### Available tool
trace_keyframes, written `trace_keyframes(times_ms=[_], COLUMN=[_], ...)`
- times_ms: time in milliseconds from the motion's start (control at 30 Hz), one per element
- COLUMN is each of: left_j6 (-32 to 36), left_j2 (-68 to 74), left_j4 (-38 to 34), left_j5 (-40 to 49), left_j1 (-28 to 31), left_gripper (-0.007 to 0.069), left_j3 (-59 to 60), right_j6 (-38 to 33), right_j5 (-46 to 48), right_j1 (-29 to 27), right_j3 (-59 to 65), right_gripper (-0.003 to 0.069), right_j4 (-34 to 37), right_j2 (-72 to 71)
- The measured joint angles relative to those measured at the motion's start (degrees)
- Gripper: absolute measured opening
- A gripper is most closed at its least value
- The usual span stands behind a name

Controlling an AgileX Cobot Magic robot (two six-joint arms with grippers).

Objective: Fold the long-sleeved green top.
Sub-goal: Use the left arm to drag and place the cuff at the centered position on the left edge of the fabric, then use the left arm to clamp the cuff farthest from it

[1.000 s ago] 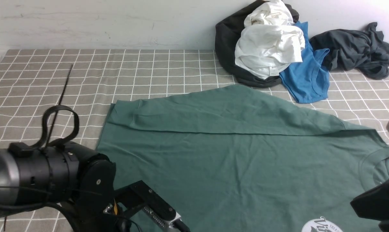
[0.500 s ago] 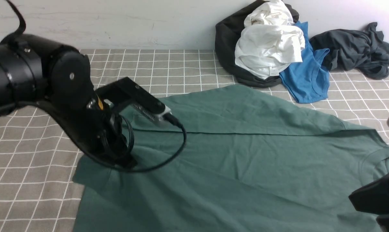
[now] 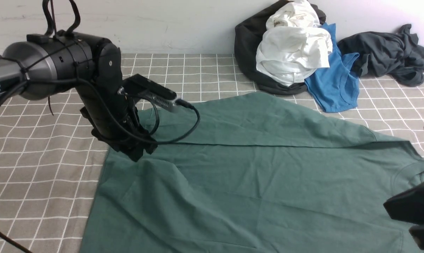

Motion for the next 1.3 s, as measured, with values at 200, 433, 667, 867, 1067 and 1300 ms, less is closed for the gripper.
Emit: trace_keyframes(times_ms=[200,433,667,867,1067,1300], left_j6=[-1.25,-1.45,-2.07,-2.37,-2.48,-2.48], left_j2=[6.67,17.58,26.18,26.48,26.60,26.85], left_j4=[-4.17,-6.70,-7.34,-7.56,-8.78,-8.95], left_j5=[-0.14,-2.33,-1.09,0.23,1.74,5.06], left_j1=[5.34,8.07,8.14,8.14,8.14,8.14], left_gripper=[0.0563,0.0573,0.0562,0.0363,0.0116,0.0076], left_j3=[-11.33,-20.73,-27.98,-28.64,-29.51,-32.65], right_j6=[3.21,4.73,4.84,4.84,4.79,4.68], right_j5=[-1.54,-2.31,-2.49,-2.49,-2.49,-2.49], right_j1=[0.00,0.00,0.00,0.00,0.00,0.00], right_j3=[-4.81,-12.25,-14.59,-14.61,-14.61,-14.61], right_gripper=[-0.0015,-0.0015,-0.0015,-0.0015,-0.0015,-0.0015], right_j4=[-4.69,-6.04,-5.83,-5.83,-5.83,-5.83], right_j2=[6.80,15.27,19.25,19.94,20.01,20.01])
